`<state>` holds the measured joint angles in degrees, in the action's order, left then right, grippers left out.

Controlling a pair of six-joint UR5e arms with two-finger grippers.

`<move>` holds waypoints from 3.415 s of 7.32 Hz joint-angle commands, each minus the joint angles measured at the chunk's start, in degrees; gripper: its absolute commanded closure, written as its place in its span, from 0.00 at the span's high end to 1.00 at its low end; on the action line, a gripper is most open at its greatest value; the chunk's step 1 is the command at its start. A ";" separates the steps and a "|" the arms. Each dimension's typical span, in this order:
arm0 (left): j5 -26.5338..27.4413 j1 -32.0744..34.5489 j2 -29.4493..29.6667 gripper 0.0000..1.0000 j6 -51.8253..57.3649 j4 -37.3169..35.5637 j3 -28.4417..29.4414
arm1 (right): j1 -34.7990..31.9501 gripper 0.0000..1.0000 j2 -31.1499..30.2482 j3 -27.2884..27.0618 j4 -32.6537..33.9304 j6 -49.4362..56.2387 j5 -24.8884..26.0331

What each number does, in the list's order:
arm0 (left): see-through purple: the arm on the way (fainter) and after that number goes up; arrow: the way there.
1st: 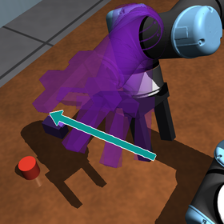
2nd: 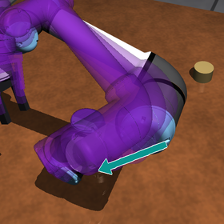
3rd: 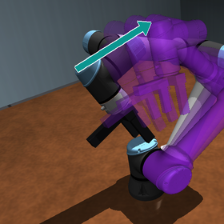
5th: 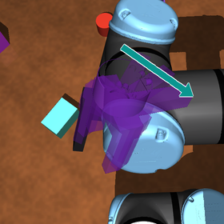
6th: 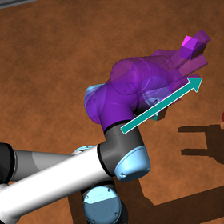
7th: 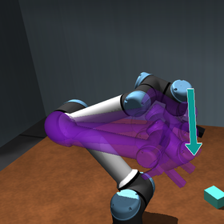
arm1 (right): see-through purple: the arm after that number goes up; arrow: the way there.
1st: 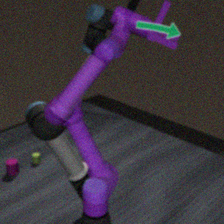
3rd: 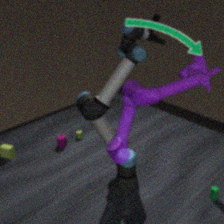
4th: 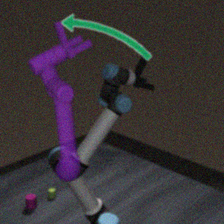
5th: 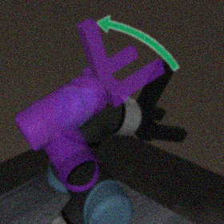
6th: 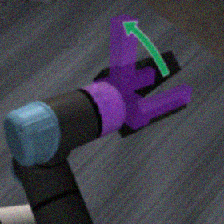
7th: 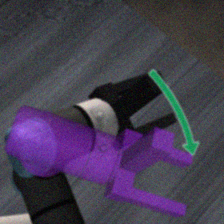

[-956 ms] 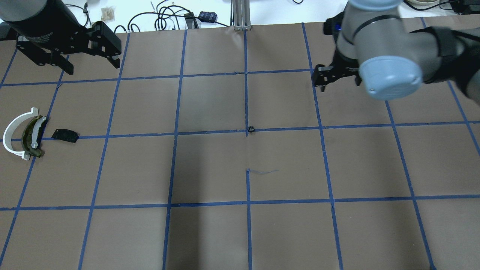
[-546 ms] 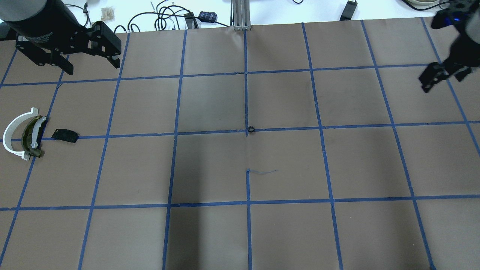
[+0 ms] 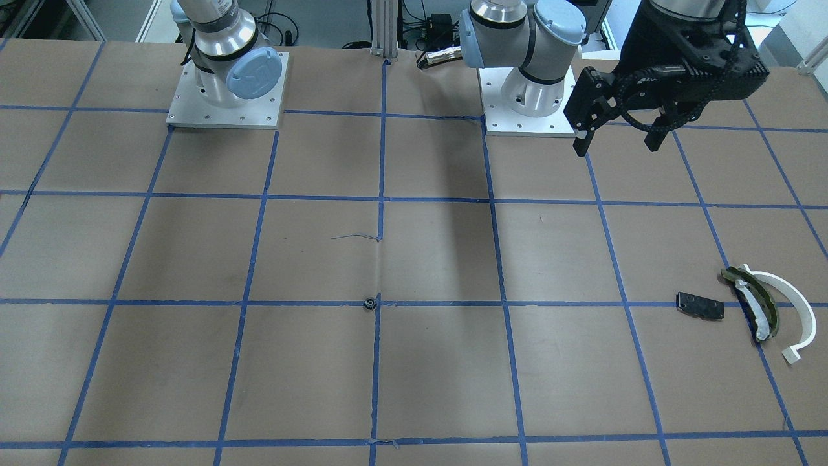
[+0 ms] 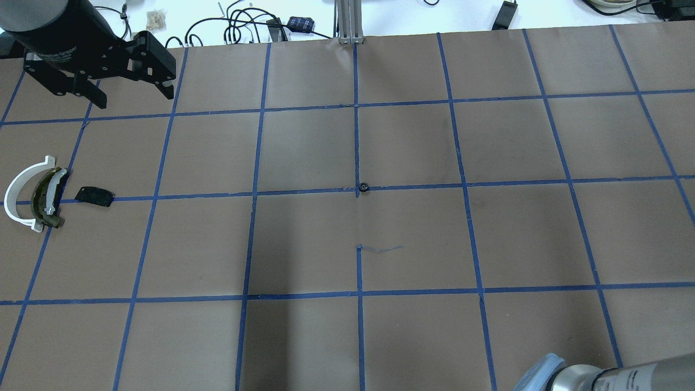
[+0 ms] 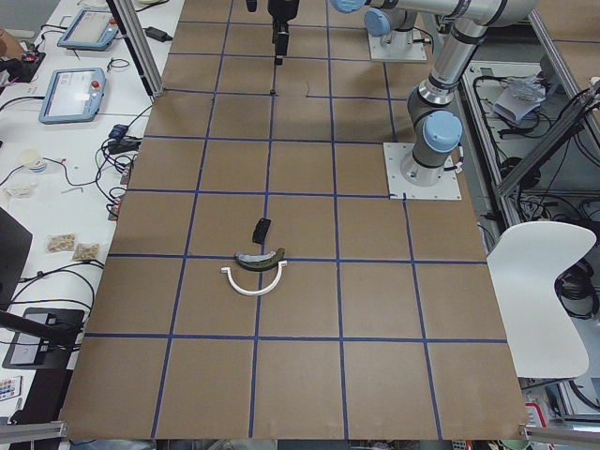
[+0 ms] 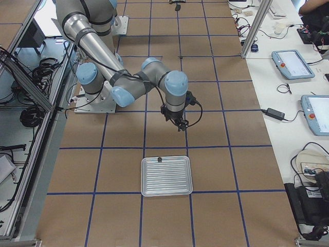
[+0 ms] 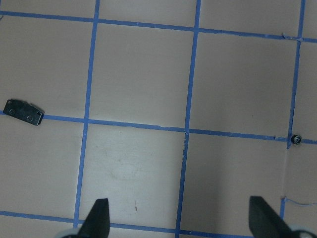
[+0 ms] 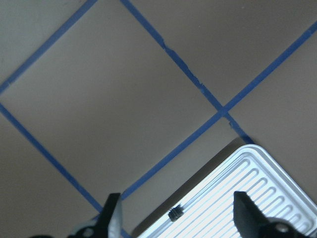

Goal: Place bearing gear from tray to pile

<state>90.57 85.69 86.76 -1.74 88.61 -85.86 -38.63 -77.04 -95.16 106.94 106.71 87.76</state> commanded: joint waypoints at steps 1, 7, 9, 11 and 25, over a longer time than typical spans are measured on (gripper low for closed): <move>-0.04 0.00 -0.19 1.00 0.15 0.33 -0.01 | 4.96 0.79 8.36 2.59 4.47 28.59 -1.28; -2.39 0.26 -0.71 1.00 -0.28 3.75 -0.01 | 8.40 0.78 15.87 1.03 6.27 31.10 -2.60; -8.80 6.89 4.96 1.00 -7.47 -3.29 -3.06 | 8.40 0.78 15.87 0.15 6.35 31.53 -2.60; -8.56 17.37 12.95 1.00 -21.81 -24.07 -11.92 | 8.57 0.73 15.61 0.06 6.44 32.94 -1.90; 0.40 29.00 37.95 0.30 -30.25 -46.87 -11.09 | 9.54 0.62 17.19 -0.91 6.53 33.13 -2.07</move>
<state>90.94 114.40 124.59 -31.73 41.66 -96.95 -29.16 -59.89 -96.01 113.51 140.08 85.71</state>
